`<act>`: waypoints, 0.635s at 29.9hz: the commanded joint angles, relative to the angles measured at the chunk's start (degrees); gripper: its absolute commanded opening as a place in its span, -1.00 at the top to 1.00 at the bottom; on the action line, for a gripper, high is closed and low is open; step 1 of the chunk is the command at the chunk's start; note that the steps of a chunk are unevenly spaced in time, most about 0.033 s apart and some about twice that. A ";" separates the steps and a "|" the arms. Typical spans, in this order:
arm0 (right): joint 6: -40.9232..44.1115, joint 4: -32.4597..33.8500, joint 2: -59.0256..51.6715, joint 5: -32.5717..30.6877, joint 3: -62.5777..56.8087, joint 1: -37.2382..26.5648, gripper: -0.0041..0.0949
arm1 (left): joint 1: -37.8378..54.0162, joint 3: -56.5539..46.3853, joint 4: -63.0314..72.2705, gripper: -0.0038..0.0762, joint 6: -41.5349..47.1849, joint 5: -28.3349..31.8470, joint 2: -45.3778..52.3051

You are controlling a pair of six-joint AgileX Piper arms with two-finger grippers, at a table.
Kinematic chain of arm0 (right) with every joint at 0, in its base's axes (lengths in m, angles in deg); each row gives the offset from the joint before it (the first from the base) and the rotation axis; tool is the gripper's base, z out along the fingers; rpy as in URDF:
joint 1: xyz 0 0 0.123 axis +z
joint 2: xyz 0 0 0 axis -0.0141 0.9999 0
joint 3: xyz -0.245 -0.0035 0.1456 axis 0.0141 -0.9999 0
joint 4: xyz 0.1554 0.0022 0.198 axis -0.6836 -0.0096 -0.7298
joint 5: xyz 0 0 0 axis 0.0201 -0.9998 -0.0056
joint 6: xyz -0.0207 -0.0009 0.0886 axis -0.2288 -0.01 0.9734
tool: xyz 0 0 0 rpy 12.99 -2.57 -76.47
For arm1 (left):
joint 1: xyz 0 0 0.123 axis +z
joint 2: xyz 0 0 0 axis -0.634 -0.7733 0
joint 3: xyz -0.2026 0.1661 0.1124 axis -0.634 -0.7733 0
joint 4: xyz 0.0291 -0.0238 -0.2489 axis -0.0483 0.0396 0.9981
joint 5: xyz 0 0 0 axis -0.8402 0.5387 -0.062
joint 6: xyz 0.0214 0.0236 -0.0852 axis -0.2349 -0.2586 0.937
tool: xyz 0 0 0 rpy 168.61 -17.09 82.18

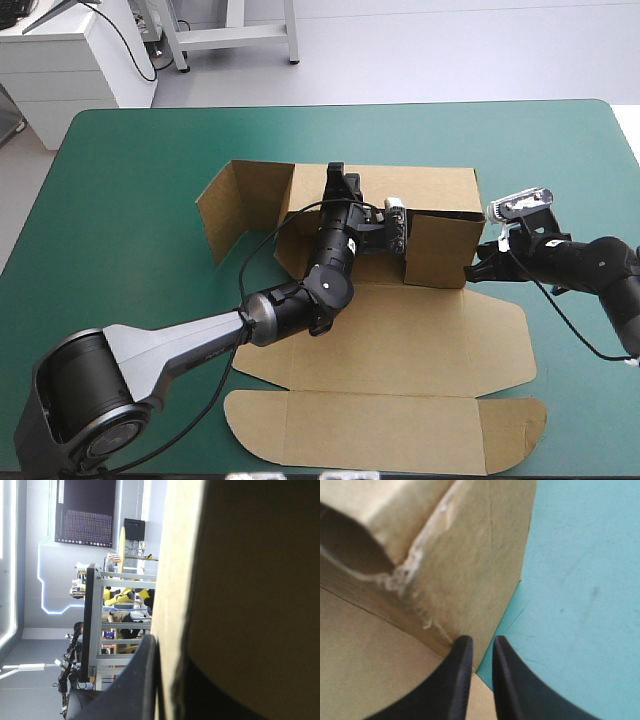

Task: Fold the box

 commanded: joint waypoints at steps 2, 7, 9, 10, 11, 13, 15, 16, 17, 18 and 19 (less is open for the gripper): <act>-4.66 -1.68 -1.90 0.54 1.35 -0.26 0.08 | -0.22 0.87 1.73 0.92 1.13 -0.34 1.73; -7.21 -1.90 -1.90 0.40 1.35 -0.26 -0.08 | -0.22 0.89 1.64 0.92 1.13 -1.03 1.73; -8.77 -1.90 -1.90 -0.24 1.35 -0.26 -0.08 | -0.22 0.89 1.61 0.92 1.13 -1.18 1.73; -9.84 -1.90 -1.90 -1.19 1.35 -0.26 -0.08 | -0.22 0.89 1.61 0.92 1.13 -1.18 1.73; -10.78 -1.90 -1.90 -1.92 1.35 -0.26 -0.08 | -0.22 0.89 1.61 0.92 1.13 -1.18 1.73; -11.77 -1.11 -2.14 -3.87 1.57 -0.26 -0.08 | -0.22 0.89 1.61 0.92 1.13 -1.18 1.73; -11.77 -0.60 -2.41 -4.59 1.59 -0.26 -0.08 | -0.22 0.89 1.61 0.92 1.13 -1.18 1.73; -11.77 -0.17 -2.65 -4.77 1.68 -0.26 -0.08 | -0.22 0.89 1.61 0.92 1.13 -1.18 1.73; -11.77 0.43 -2.75 -4.98 1.82 -0.26 -0.08 | -0.22 0.89 1.61 0.92 1.13 -1.18 1.73; -11.77 0.98 -2.89 -5.24 1.87 -0.26 -0.08 | -0.22 0.89 1.61 0.92 1.13 -1.18 1.73; -11.77 1.55 -3.02 -5.65 1.95 -0.26 -0.08 | -0.22 0.89 1.61 0.92 1.13 -1.18 1.73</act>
